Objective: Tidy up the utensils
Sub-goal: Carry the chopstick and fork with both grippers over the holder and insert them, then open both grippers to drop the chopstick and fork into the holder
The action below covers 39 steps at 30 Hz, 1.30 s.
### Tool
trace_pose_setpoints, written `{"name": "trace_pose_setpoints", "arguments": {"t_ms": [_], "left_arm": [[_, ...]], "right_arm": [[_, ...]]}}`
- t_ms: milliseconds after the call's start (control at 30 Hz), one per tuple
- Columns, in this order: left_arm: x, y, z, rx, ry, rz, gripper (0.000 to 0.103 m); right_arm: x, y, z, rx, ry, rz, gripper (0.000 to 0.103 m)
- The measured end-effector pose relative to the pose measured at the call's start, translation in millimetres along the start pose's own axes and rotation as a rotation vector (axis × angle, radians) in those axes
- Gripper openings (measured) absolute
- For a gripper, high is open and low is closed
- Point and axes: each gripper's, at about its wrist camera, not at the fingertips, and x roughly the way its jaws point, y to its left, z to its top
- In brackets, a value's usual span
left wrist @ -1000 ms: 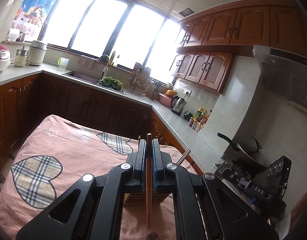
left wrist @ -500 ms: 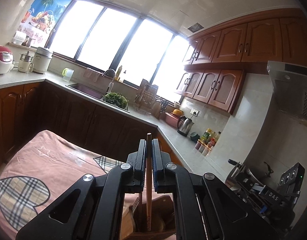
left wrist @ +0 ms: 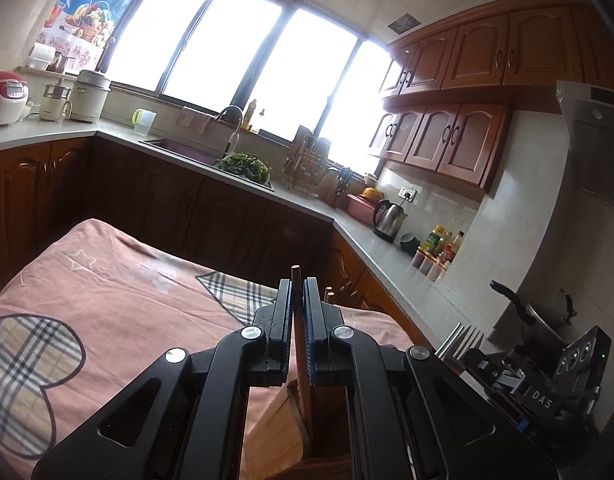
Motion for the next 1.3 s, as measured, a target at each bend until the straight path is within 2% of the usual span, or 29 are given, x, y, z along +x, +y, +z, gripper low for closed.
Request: {"name": "trace_pose_setpoints", "arguments": {"t_ms": [167,267,533,667,767,800,867,933,1000,1033,1067,1100,1167,1233,1300], "left_arm": [[9,-8,-16,0.045,0.051,-0.013,0.005],[9,-13,-19,0.081,0.048,0.001,0.006],[9,-12,-15,0.077,0.070,-0.004,0.006],[10,-11,-15,0.074,0.081,0.003,0.006],[11,-10,-15,0.067,0.091,0.008,0.017],[10,-10,-15,0.064,0.092,0.013,0.031],[7,-9,-15,0.057,0.084,0.017,0.046],[5,-8,-15,0.054,0.083,0.018,0.051],[3,-8,-15,0.053,0.091,0.019,0.060],[2,-7,-15,0.053,0.093,0.022,0.065],[0,-7,-16,0.052,0.098,0.028,0.070],[-3,-5,-17,0.048,0.100,0.033,0.080],[-10,-2,-18,0.039,0.094,0.037,0.084],[-16,1,-20,0.033,0.101,0.049,0.091],[-22,5,-21,0.023,0.106,0.052,0.091]], "right_arm": [[5,-11,-15,0.021,0.035,-0.012,0.003],[6,-12,-20,0.018,0.036,-0.014,0.003],[9,-8,-16,0.018,0.059,-0.014,0.003],[10,-7,-14,0.015,0.067,-0.025,0.008],[10,-5,-14,0.012,0.072,-0.029,0.008],[10,-3,-14,0.007,0.077,-0.030,0.009],[8,-1,-14,0.001,0.076,-0.037,0.012],[5,-1,-14,0.006,0.070,-0.037,0.021],[0,0,-14,0.012,0.057,-0.042,0.048],[-2,0,-15,0.015,0.046,-0.045,0.056],[-5,-1,-14,0.018,0.034,-0.046,0.071],[-8,-1,-14,0.018,0.022,-0.051,0.088],[-13,0,-13,0.010,0.007,-0.079,0.097],[-17,1,-12,0.002,0.004,-0.084,0.097],[-20,2,-12,0.004,0.008,-0.085,0.097]]}}
